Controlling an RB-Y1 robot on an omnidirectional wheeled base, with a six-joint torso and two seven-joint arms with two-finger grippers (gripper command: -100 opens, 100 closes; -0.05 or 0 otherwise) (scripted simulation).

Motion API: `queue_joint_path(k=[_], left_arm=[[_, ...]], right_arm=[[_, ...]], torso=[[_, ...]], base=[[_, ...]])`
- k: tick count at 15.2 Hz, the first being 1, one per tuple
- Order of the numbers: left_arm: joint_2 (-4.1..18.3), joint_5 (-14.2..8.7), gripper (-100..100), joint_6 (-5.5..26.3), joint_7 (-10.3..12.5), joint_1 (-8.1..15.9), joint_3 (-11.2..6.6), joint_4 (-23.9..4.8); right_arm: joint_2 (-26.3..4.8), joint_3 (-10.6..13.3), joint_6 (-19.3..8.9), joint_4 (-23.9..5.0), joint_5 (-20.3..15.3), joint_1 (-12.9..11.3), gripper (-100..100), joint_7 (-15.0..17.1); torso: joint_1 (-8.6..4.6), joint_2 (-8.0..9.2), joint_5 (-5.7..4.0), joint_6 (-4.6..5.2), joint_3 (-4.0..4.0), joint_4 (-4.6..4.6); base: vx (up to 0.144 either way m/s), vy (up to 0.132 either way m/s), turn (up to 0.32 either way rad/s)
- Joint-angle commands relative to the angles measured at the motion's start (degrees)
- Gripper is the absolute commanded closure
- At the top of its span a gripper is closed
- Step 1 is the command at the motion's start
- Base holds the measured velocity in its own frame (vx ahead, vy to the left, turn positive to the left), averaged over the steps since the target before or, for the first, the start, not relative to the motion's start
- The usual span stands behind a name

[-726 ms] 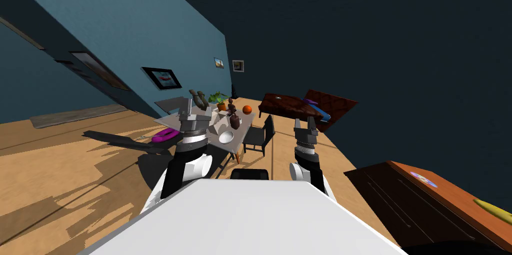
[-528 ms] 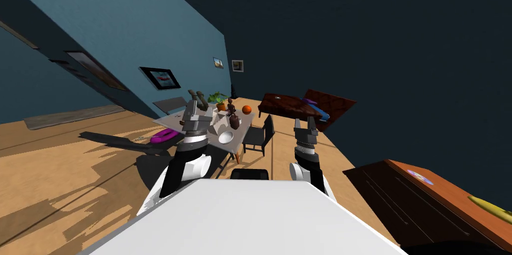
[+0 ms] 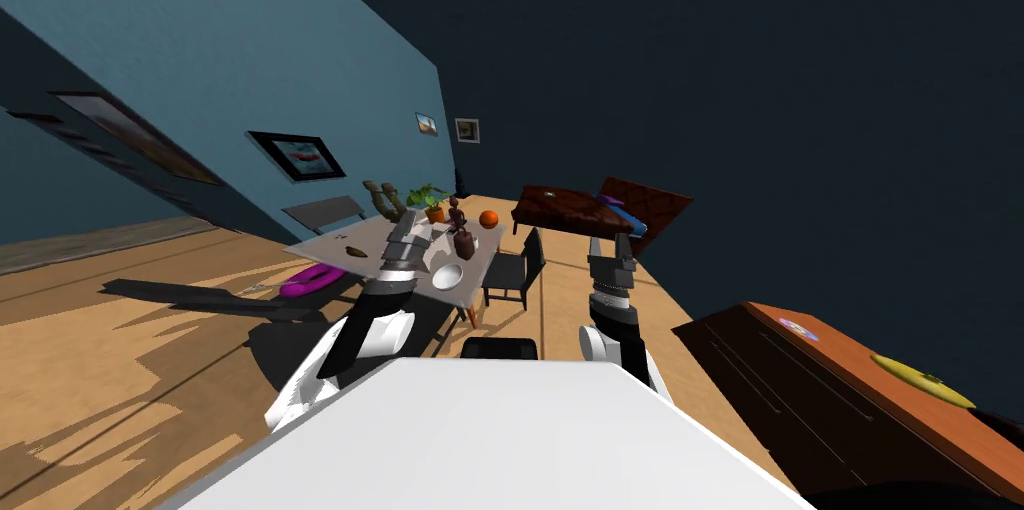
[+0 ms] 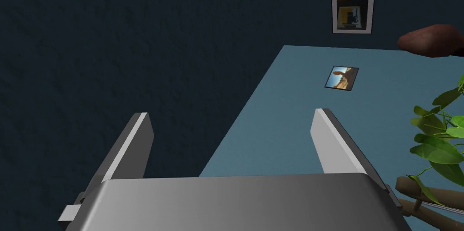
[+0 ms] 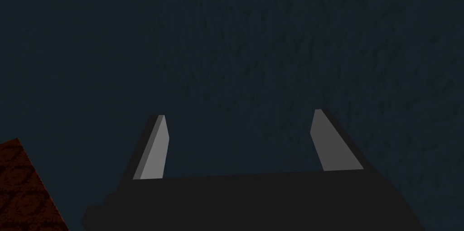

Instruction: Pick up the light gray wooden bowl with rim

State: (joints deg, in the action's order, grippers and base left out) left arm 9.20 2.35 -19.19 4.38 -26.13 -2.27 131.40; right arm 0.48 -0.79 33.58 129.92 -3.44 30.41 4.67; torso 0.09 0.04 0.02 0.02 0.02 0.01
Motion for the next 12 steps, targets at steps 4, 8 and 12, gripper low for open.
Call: queue_joint_path(k=[4,8,12], left_arm=[[3.11,-0.76,-100,4.35,0.08,1.24,-1.99,-4.07],[5.02,-1.37,-100,8.12,0.03,2.28,-3.67,-7.81],[6.55,-2.06,-100,12.07,-0.03,3.43,-5.53,-11.87]], right_arm=[[0.0,0.0,0.0,0.0,0.0,0.0,0,0.0],[0.0,0.0,0.0,0.0,0.0,0.0,0,0.0],[0.0,0.0,0.0,0.0,0.0,0.0,0,0.0]], torso=[[-0.01,0.01,0.0,0.0,0.0,0.0],[-0.03,-0.02,-0.01,0.0,-0.01,0.0],[-0.02,0.0,0.0,0.0,0.0,0.0]], base=[[-0.013,0.01,-0.109],[-0.011,0.007,-0.095],[-0.016,0.011,-0.134]])
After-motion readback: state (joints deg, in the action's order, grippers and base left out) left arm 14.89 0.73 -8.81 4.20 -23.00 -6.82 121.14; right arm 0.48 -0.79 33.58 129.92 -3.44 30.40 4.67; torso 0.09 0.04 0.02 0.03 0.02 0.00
